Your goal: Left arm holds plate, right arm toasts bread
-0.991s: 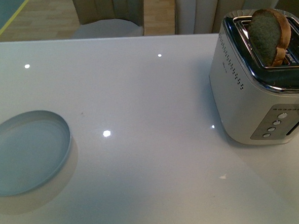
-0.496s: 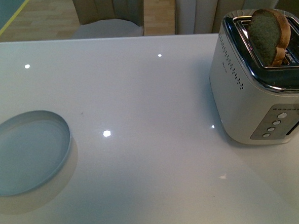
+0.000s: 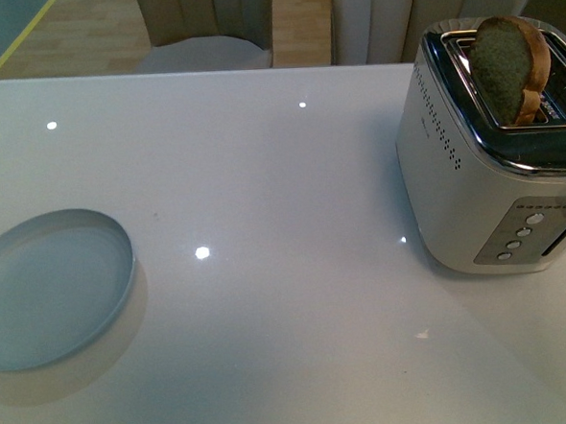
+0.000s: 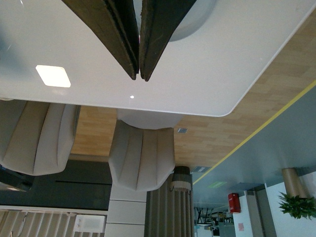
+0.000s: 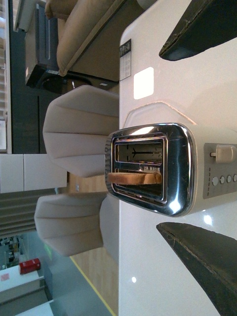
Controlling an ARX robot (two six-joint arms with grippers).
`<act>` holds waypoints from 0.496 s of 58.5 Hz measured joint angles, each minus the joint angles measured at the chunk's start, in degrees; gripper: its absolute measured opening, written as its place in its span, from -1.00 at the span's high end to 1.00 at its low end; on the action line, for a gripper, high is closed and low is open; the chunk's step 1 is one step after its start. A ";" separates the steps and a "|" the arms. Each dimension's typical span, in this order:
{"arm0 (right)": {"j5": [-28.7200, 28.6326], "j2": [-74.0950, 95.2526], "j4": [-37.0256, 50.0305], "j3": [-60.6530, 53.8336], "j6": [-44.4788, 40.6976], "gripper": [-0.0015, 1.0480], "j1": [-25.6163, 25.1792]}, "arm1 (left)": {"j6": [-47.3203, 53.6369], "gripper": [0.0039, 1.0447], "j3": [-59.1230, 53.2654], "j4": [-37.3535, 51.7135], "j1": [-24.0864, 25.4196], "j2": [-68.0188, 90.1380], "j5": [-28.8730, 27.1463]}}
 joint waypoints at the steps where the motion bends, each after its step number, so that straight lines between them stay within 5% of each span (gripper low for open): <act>1: 0.00 0.00 0.00 0.00 0.00 -0.83 0.00 | 0.00 0.95 0.00 0.00 0.00 0.00 0.00; 12: 0.00 0.00 0.00 0.00 0.00 -0.83 0.00 | -0.02 0.91 0.00 0.00 0.00 0.00 0.00; 21: 0.00 0.00 0.00 0.00 0.00 -0.83 0.00 | -0.02 0.09 0.00 0.00 0.00 0.00 0.00; 29: 0.00 0.00 0.00 0.00 0.00 -0.83 0.00 | -0.02 -0.43 0.00 0.00 0.00 0.00 0.00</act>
